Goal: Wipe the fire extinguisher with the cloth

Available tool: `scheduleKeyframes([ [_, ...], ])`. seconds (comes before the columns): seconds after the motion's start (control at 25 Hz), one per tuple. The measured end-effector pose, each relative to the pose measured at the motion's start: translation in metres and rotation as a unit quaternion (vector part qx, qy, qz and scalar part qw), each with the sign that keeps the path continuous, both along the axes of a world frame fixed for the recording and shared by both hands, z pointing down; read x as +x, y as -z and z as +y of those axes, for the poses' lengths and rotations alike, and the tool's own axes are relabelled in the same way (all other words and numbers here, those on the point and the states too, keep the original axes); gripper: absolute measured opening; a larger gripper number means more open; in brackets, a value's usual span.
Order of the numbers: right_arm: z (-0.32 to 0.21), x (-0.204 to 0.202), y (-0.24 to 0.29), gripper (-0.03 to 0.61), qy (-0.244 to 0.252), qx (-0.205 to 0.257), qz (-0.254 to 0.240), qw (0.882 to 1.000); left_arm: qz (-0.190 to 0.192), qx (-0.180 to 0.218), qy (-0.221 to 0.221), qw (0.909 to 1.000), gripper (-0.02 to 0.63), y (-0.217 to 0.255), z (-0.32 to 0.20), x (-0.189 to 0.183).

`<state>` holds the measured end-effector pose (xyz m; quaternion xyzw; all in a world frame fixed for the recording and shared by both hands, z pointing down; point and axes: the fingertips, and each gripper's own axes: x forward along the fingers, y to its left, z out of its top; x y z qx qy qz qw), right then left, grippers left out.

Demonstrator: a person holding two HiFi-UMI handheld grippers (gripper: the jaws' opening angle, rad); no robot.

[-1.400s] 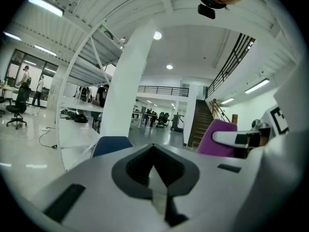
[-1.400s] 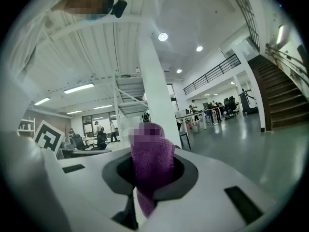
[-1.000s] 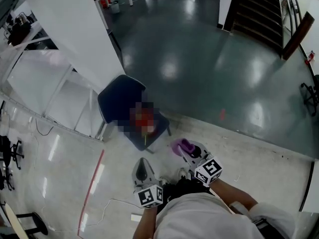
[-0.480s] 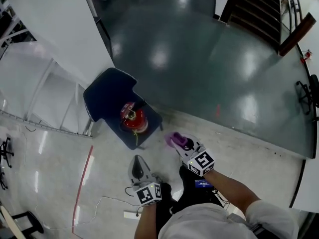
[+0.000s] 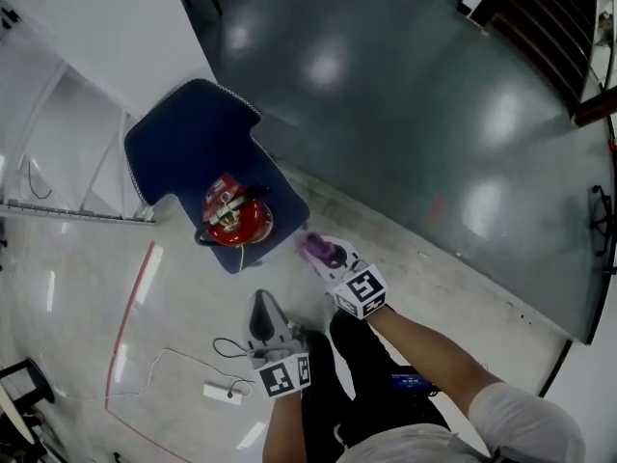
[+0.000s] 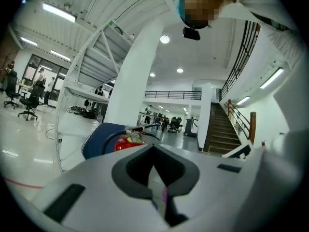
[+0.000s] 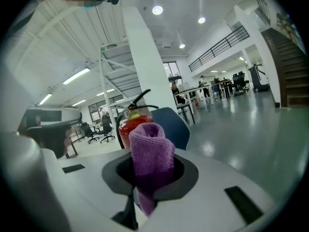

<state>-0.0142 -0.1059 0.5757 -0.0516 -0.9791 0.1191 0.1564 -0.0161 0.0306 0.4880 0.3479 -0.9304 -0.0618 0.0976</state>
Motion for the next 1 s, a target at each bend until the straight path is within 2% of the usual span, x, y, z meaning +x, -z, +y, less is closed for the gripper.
scheduleKeyframes([
  [0.2, -0.014, -0.039, -0.104, 0.058, -0.013, -0.021, 0.030, 0.999, -0.010, 0.008, 0.001, 0.9999, 0.005, -0.037, 0.000, -0.013],
  [0.32, -0.018, -0.059, -0.161, 0.058, -0.029, -0.035, 0.048, 0.998, -0.003, 0.015, 0.003, 0.9999, 0.005, -0.065, 0.006, -0.021],
  [0.56, -0.012, -0.088, -0.245, 0.058, -0.031, -0.034, 0.083, 0.996, 0.009, 0.014, -0.016, 0.9997, 0.005, -0.108, 0.015, -0.023],
  [0.76, -0.004, -0.107, -0.267, 0.058, -0.017, -0.060, 0.089, 0.994, 0.032, 0.026, -0.026, 0.9988, 0.005, -0.127, 0.028, -0.016],
  [1.0, 0.001, -0.114, -0.250, 0.058, 0.013, -0.106, 0.062, 0.992, 0.033, 0.026, -0.043, 0.9982, 0.005, -0.126, 0.030, -0.009],
])
